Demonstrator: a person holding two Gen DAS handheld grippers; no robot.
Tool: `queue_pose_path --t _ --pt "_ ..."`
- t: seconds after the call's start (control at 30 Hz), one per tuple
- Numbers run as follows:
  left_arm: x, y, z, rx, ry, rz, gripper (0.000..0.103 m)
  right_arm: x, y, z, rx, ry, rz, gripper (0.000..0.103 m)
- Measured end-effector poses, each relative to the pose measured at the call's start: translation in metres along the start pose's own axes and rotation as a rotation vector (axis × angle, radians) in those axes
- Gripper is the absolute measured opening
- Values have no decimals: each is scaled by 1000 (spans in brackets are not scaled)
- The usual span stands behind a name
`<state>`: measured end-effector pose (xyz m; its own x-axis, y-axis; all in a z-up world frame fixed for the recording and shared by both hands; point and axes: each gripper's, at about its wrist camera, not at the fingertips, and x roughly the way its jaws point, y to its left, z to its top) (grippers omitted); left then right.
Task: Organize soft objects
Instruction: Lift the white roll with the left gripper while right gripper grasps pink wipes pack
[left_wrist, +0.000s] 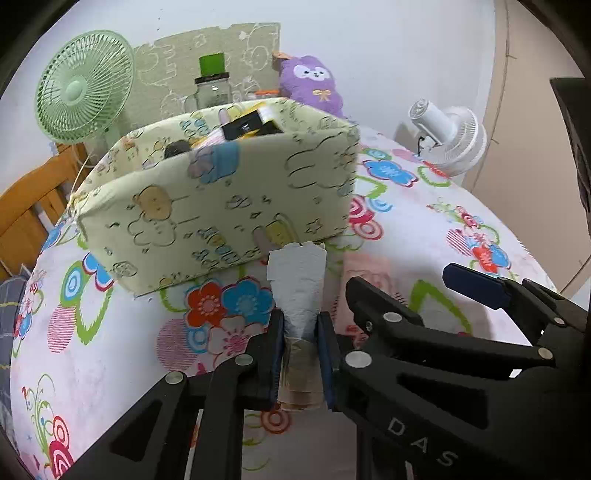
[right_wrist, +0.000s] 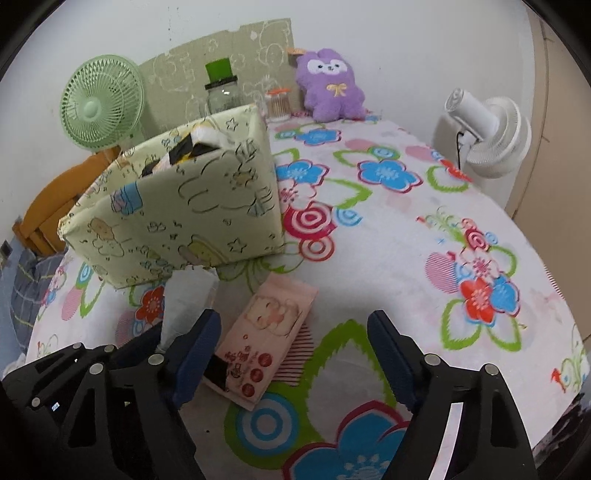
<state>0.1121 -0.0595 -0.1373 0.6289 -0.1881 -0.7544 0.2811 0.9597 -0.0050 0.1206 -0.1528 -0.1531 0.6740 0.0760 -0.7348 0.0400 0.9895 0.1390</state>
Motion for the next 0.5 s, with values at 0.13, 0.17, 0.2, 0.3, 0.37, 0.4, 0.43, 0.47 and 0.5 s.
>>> queue_pose_path --t 0.13,0.17,0.2,0.3,0.37,0.4,0.43,0.47,0.5 --pt "4 9 -3 -14 9 14 16 7 9 -1 -18 19 -4 81" --pt "5 11 -4 -19 13 18 16 9 10 -1 -20 25 -4 79" --pt "6 13 -4 -22 16 21 16 11 12 -1 -23 33 -4 76" --pt "9 18 -5 -29 20 20 16 18 16 0 -27 50 -9 75" --pt "9 21 -5 -35 21 22 16 23 18 1 -20 62 -19 74" --pt "10 22 -4 -39 21 23 17 24 19 2 -25 59 -30 71" --pt "11 24 -4 -43 24 22 17 25 20 3 -28 61 -32 71" --pt "11 25 -4 -49 25 19 17 26 22 3 -34 63 -30 68" --pt "11 26 -4 -51 26 17 17 27 25 3 -39 64 -22 64"
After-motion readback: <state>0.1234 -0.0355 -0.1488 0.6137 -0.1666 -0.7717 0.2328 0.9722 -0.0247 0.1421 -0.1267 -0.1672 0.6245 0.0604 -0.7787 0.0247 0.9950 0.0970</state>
